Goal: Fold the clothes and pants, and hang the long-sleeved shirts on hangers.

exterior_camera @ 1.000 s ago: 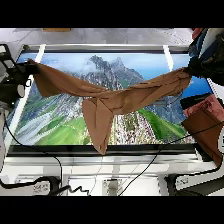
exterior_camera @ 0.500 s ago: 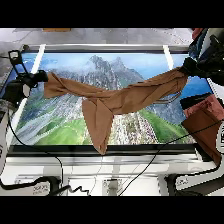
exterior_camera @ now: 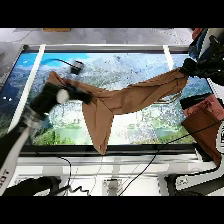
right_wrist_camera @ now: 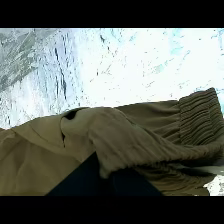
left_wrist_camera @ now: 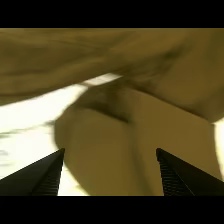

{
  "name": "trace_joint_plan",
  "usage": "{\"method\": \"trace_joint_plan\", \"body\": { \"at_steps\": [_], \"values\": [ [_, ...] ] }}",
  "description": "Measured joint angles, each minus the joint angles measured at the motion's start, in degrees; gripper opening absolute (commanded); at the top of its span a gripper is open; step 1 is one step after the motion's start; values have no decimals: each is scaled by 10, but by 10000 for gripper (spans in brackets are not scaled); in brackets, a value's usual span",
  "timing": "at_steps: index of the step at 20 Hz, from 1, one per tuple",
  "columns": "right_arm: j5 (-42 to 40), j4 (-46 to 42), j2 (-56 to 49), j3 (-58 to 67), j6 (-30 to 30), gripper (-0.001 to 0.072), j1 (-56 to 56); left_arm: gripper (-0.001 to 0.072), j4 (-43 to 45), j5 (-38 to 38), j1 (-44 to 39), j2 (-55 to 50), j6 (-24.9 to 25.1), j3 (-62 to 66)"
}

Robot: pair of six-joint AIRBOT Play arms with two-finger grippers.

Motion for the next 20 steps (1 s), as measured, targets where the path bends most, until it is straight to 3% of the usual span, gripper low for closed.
{"method": "trace_joint_plan", "body": {
  "at_steps": [2,3,5,12,20],
  "values": [
    [4,0,0,0,0,28,0,644,-14,-13,-67,-18,-20,0],
    [7,0,0,0,0,28,0,690,-18,-17,-90,-29,-33,0],
    [13,-1,0,0,0,28,0,709,-22,-21,-124,-52,-65,0],
    [-5,22,-1,0,4,28,1,709,-33,-25,-158,-99,-117,0],
    [-237,39,-40,0,23,29,59,707,-22,-27,-161,-141,-125,0]
  ]
}}
